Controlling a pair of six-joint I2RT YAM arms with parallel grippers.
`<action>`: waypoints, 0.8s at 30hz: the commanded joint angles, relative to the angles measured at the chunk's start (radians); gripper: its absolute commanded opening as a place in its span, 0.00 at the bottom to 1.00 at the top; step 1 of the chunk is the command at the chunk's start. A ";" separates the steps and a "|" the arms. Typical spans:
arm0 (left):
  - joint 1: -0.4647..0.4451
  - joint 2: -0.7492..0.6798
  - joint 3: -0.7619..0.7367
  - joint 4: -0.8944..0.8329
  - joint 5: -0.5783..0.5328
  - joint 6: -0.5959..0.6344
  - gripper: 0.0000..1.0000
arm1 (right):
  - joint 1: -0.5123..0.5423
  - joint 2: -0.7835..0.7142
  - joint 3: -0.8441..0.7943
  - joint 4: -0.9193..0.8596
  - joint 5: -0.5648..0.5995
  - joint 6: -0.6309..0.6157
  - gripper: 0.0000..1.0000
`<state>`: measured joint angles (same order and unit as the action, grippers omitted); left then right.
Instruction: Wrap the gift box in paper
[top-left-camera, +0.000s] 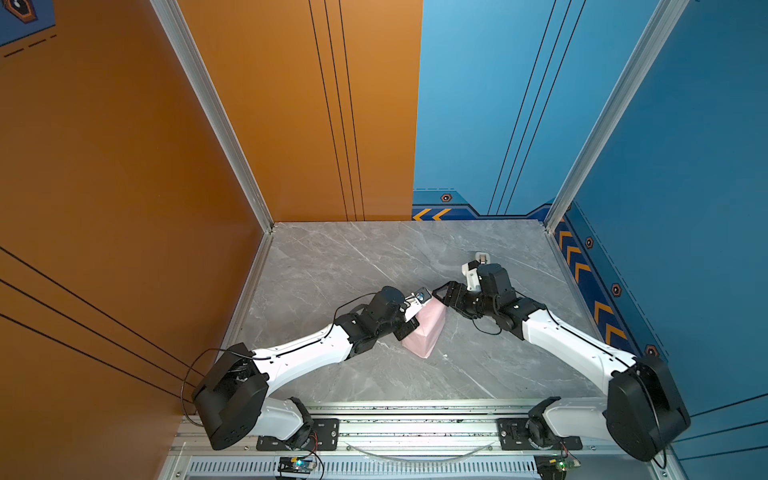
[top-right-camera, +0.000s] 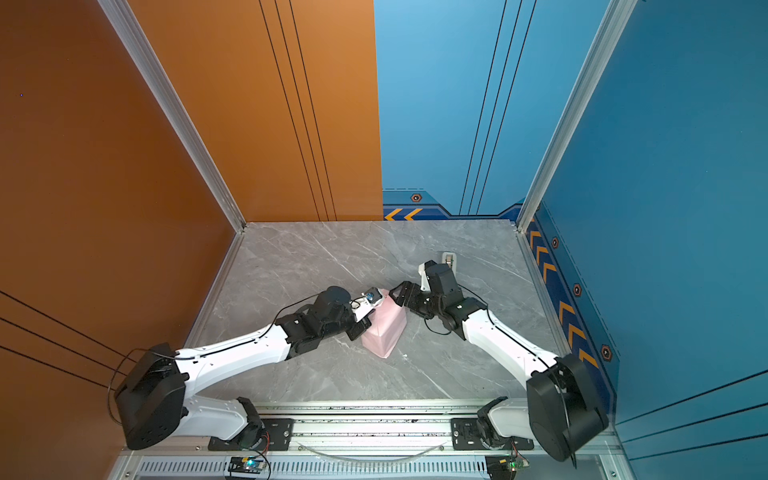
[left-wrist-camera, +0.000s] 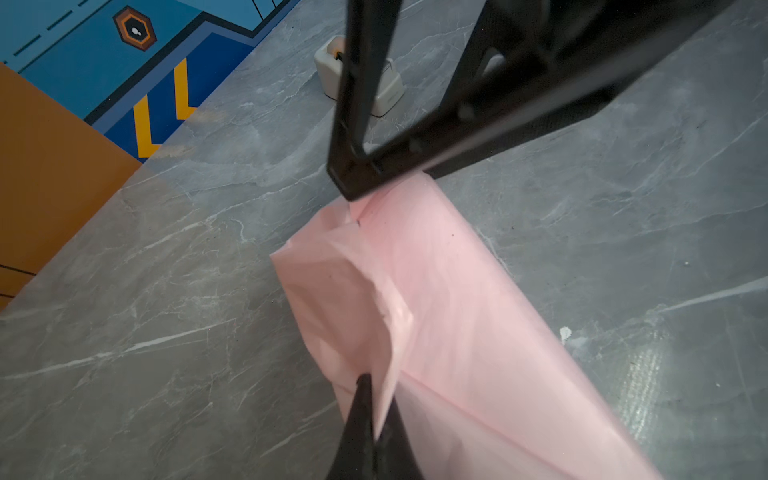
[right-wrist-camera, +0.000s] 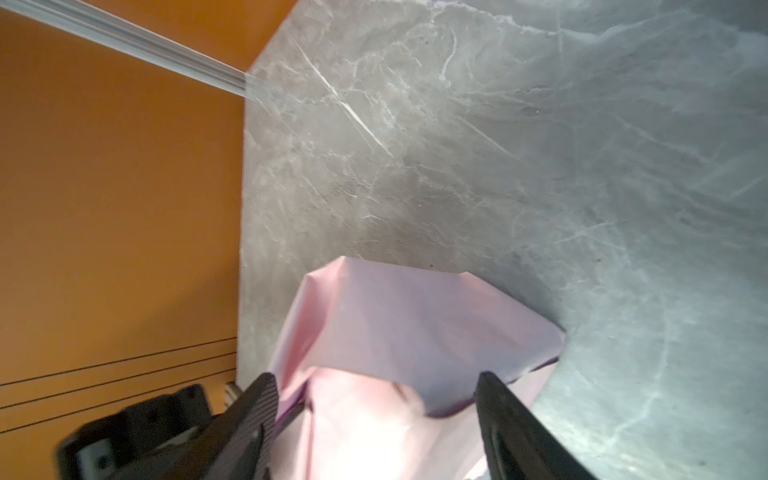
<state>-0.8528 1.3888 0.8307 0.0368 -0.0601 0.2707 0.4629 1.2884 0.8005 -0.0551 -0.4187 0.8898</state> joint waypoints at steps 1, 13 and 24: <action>-0.030 0.036 0.044 -0.071 -0.083 0.069 0.00 | -0.010 -0.042 -0.038 0.103 -0.068 0.116 0.82; -0.075 0.076 0.076 -0.110 -0.140 0.130 0.00 | 0.057 -0.030 -0.022 -0.033 -0.019 0.163 0.85; -0.082 0.065 0.025 -0.019 -0.137 0.113 0.01 | 0.029 -0.027 -0.016 -0.075 0.015 0.151 0.86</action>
<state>-0.9176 1.4384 0.8841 0.0006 -0.2173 0.3996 0.4969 1.2800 0.7971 -0.1051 -0.3840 1.0306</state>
